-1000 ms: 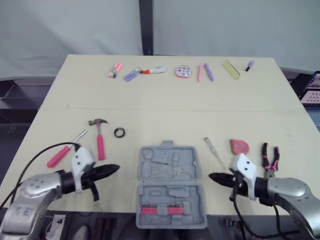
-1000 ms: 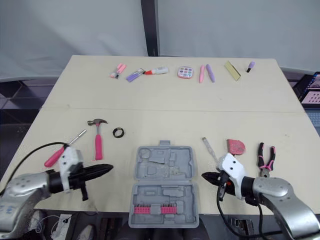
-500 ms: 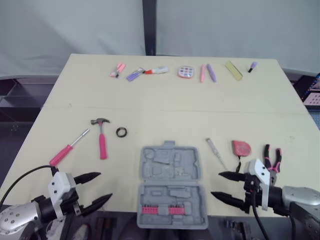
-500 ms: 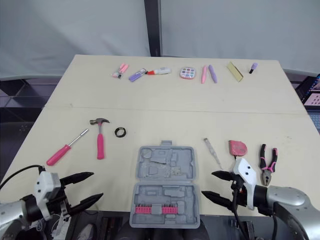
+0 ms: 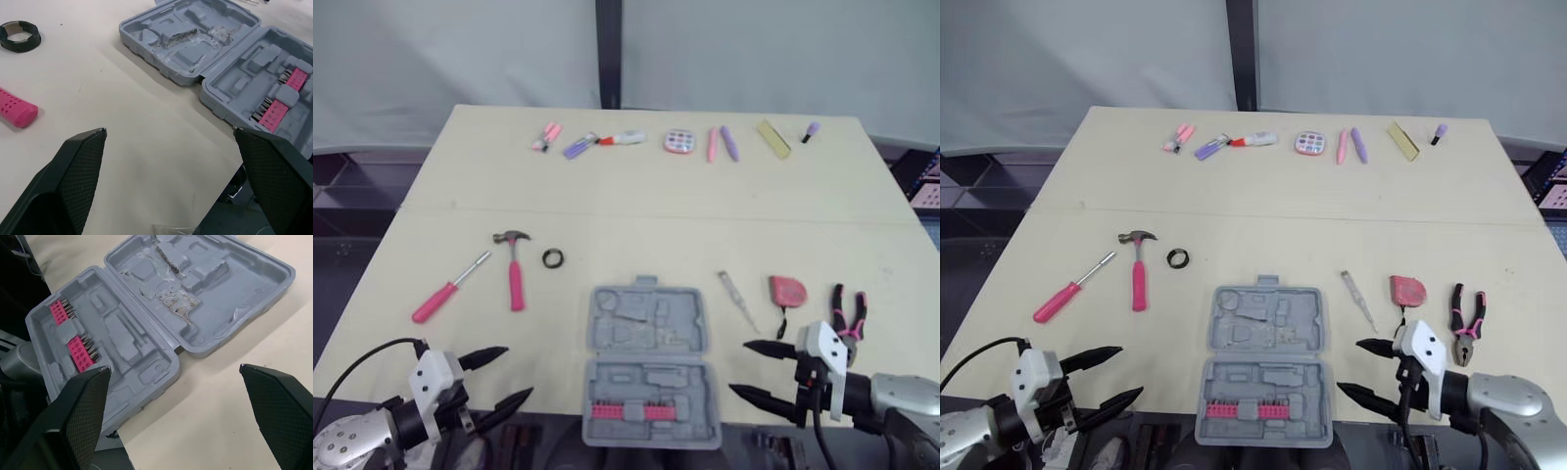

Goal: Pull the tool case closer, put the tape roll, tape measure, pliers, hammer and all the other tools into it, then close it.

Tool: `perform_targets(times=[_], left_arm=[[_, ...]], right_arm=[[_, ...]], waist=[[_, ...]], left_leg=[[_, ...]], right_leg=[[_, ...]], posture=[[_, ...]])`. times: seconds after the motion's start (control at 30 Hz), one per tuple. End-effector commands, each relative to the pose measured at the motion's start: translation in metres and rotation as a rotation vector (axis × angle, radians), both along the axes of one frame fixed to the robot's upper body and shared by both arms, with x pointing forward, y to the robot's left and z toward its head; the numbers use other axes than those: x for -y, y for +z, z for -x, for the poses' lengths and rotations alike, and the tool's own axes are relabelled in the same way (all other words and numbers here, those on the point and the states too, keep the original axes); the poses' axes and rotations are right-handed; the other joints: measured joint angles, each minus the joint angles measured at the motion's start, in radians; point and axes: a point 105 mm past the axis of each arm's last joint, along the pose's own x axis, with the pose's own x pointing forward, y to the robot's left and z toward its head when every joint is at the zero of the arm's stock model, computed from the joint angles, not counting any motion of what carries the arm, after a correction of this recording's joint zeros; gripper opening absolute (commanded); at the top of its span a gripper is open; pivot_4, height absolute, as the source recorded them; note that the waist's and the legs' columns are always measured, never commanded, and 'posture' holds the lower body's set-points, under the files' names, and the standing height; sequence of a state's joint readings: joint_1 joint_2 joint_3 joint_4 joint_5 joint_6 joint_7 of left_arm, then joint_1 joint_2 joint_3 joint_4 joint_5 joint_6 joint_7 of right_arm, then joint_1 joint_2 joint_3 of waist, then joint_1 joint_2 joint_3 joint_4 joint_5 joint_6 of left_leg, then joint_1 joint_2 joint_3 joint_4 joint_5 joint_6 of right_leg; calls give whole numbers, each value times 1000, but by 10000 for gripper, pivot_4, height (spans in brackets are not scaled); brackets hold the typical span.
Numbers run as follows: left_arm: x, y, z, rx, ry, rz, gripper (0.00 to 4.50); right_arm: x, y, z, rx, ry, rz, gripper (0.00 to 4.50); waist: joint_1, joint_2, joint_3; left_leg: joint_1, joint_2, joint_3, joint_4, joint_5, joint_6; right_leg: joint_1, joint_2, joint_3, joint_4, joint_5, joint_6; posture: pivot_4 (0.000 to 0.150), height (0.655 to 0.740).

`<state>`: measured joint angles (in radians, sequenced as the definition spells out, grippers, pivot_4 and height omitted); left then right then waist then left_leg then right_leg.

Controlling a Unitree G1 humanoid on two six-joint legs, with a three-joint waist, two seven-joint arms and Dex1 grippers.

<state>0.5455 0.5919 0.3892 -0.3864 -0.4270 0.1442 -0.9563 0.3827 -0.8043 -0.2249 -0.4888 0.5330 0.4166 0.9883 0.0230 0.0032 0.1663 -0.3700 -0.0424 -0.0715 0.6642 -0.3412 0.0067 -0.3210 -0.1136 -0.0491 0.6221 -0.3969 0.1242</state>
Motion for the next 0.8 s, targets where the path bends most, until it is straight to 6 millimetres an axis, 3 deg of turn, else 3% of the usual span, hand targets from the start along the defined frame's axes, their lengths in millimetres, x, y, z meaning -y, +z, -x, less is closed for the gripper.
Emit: perform_targets(times=[0.03, 0.23, 0.4, 0.63, 0.8], left_arm=[[4, 12, -2, -2, -10, 11, 44568], [-2, 31, -28, -41, -72, -78, 44568], [-4, 42, -51, -127, -115, -213, 44568], [3, 67, -82, -211, -208, -258, 44568], [3, 82, -119, -177, -194, -356, 44568]], right_arm=[[-6, 13, -1, 85, 32, -34, 44622], [-16, 35, -3, 237, 59, -149, 44622], [-22, 31, -7, 285, 63, -163, 44622], [-24, 28, -15, 289, 75, -151, 44622], [-18, 33, -22, 304, 79, -123, 44622]], waist=[[0, 0, 0], [0, 0, 0], [-5, 1, 0], [-20, 1, 1], [-24, 2, 1]], left_leg=[[0, 0, 0, 0, 0, 0], [0, 0, -1, 0, 0, 0], [1, -1, -1, 0, 0, 0], [1, 0, -1, -1, 0, 0], [1, -1, -1, -1, 0, 0]], right_leg=[[0, 0, 0, 0, 0, 0], [0, 0, 1, 1, 0, 0], [0, 0, 2, 2, 0, 0], [-2, 1, 2, 5, 0, 0], [-3, 2, 0, 6, 0, 0]], posture=[[1500, 7400], [1500, 7400], [1500, 7400], [1500, 7400], [1500, 7400]])
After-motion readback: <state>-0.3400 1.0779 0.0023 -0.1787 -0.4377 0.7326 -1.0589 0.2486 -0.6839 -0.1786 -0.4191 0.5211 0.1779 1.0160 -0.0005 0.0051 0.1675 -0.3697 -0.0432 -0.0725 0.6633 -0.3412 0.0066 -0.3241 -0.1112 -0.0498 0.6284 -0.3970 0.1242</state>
